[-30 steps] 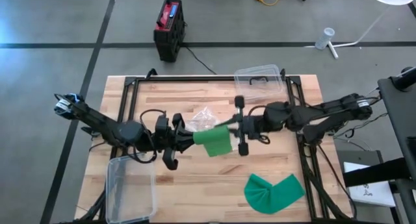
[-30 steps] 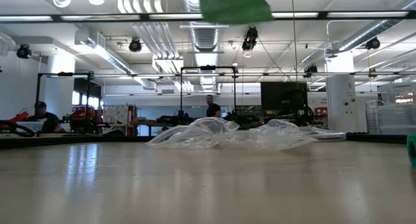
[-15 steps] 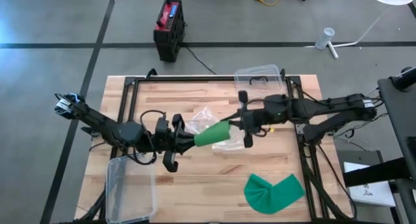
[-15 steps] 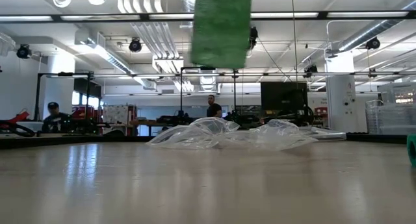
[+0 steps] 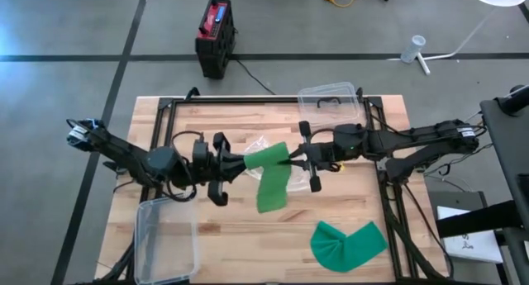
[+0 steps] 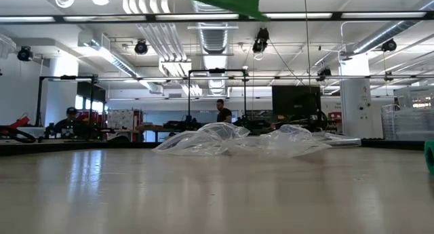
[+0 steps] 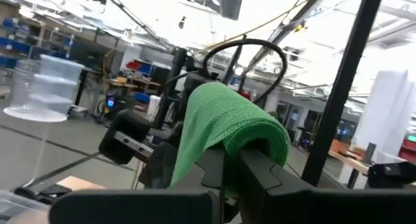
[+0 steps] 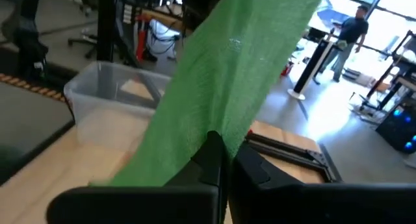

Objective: Roll bandage
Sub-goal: Roll the green bandage

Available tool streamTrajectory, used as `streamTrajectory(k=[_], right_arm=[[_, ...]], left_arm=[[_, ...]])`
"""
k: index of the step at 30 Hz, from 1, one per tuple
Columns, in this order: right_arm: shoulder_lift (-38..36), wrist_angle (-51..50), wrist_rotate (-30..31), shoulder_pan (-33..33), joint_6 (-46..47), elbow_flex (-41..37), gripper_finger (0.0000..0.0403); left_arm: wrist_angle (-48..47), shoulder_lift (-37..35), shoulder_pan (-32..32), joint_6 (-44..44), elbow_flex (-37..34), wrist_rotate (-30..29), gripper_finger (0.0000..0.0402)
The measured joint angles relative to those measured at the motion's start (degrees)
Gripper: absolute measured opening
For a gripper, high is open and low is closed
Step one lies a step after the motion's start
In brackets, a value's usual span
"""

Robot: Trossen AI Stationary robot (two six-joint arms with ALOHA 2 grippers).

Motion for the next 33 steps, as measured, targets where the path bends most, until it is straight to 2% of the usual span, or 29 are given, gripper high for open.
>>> streamTrajectory(k=[4, 13, 19, 25, 29, 33], right_arm=[[-0.71, -4.08, -0.03, 0.0, -1.92, 1.53, 0.0042], [-0.6, -4.04, -0.31, -0.02, -1.09, 2.34, 0.0199], [1.44, -4.2, 0.63, -0.12, -5.31, 2.62, 0.0273], [0.51, -7.61, 1.64, -0.11, -5.04, 5.28, 0.0307], [0.46, -14.84, 1.66, -0.33, -4.92, 9.38, 0.0311], [0.35, -17.37, 1.72, -0.39, -5.71, 12.46, 0.0311]], left_arm=[[-0.45, -0.46, 0.4, 1.12, 0.0, -1.59, 0.0007], [-1.0, -1.73, 1.17, 2.77, 0.0, -2.31, 0.0004], [-1.07, -1.5, 1.58, 1.48, 0.0, -1.92, 0.0004], [-0.72, -1.7, 1.6, 1.24, 0.0, -1.64, 0.0005], [-0.58, -1.94, 1.79, 1.28, 0.13, -1.69, 0.0005], [-1.32, -1.88, 1.79, 1.51, 0.11, -1.68, 0.0003]])
